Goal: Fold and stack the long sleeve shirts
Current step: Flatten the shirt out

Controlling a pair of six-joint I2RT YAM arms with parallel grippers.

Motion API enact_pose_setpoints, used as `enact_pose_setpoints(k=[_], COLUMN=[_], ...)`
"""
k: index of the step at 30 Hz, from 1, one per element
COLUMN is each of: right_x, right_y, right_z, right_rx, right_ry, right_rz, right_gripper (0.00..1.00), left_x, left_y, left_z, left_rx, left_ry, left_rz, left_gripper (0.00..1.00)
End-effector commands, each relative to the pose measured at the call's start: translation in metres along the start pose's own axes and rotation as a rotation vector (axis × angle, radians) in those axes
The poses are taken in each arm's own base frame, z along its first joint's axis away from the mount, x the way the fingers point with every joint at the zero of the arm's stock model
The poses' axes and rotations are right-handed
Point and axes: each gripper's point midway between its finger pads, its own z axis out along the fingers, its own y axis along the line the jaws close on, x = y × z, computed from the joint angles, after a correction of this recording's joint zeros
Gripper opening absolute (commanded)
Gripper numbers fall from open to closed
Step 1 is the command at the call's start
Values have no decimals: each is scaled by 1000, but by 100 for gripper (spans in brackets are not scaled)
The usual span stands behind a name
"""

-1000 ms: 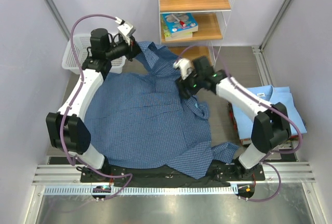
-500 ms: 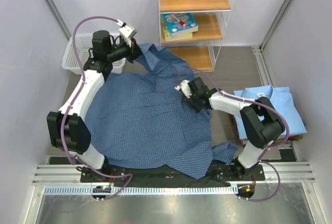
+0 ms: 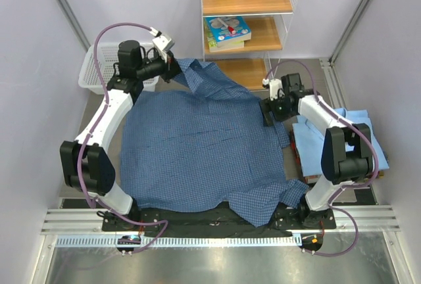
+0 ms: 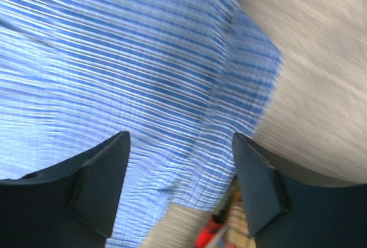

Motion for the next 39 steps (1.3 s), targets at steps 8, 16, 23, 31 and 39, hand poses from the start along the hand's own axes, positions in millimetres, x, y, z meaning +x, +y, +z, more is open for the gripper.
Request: enact_pose_setpoints(k=[8, 16, 23, 31, 39], right_x=[-200, -246, -240, -242, -262], right_y=[49, 121, 163, 172, 158], right_z=[-137, -168, -167, -149, -157], right_rx=[-237, -405, -459, -435, -337], right_ry=[-781, -895, -889, -874, -894], right_rz=[-284, -489, -627, -717, -638], right_gripper=[99, 100, 100, 98, 1], left_x=[-9, -13, -16, -20, -3], left_y=[-66, -75, -80, -91, -74], left_z=[12, 32, 37, 37, 16], left_rx=[237, 258, 270, 317, 259], left_ry=[-14, -4, -3, -12, 59], left_rz=[140, 140, 132, 94, 79], left_gripper=[0, 0, 0, 0, 31])
